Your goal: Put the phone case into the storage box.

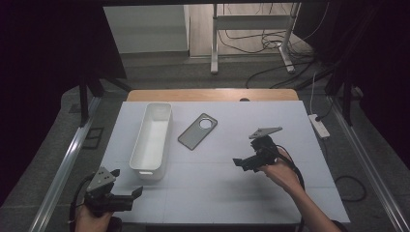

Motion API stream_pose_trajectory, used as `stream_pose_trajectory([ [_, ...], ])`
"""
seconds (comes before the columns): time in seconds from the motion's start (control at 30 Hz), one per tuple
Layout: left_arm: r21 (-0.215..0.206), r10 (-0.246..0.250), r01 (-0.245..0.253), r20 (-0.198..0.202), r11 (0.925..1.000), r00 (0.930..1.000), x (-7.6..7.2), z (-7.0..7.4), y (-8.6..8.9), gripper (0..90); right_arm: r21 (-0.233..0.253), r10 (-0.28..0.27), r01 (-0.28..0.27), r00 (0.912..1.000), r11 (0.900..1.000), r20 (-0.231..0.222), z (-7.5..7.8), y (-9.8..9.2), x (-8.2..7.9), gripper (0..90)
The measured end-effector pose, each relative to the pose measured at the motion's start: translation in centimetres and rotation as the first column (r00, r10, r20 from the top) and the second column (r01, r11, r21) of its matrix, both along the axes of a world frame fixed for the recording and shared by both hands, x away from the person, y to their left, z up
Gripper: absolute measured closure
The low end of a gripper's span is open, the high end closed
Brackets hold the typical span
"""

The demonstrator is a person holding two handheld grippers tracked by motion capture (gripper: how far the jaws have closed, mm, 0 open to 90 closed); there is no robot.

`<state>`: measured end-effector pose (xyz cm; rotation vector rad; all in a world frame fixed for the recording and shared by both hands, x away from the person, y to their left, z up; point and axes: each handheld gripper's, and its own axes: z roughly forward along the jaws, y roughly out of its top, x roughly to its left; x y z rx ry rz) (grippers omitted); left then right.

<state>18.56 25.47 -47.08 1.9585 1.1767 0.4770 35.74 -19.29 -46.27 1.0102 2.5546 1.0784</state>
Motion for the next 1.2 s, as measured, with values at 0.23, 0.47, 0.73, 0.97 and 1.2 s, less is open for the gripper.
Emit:
stream_pose_trajectory([
  [0.23, -0.018, 0.005, -0.005, -0.001, 0.9998, 1.0000, 0.0, 0.0, 0.2, 1.2, -0.019, 0.029, -0.029, 0.9996, 0.999, 0.005, -0.4, 1.5, 0.7, 0.0],
  [0.47, -0.010, 0.000, 0.000, -0.001, 1.0000, 1.0000, 0.0, 0.0, 0.1, 1.3, -0.003, 0.036, -0.036, 0.9992, 0.999, -0.017, -0.9, 2.9, 1.5, 0.0],
  [0.73, -0.022, -0.005, 0.005, -0.002, 0.9998, 1.0000, 0.0, 0.0, 0.2, 1.2, -0.014, 0.046, -0.046, 0.9984, 0.999, -0.032, -1.1, 4.3, 2.7, 0.4],
  [0.97, -0.020, -0.008, 0.008, -0.002, 0.9998, 1.0000, 0.0, 0.0, 0.2, 1.2, -0.030, 0.057, -0.058, 0.9979, 0.998, -0.031, -1.5, 5.4, 3.4, 0.7],
  [1.2, -0.022, -0.010, 0.010, -0.003, 0.9997, 0.9999, 0.0, 0.0, 0.2, 1.2, -0.059, 0.048, -0.049, 0.9984, 0.997, -0.029, -1.7, 6.6, 4.3, 0.0],
])
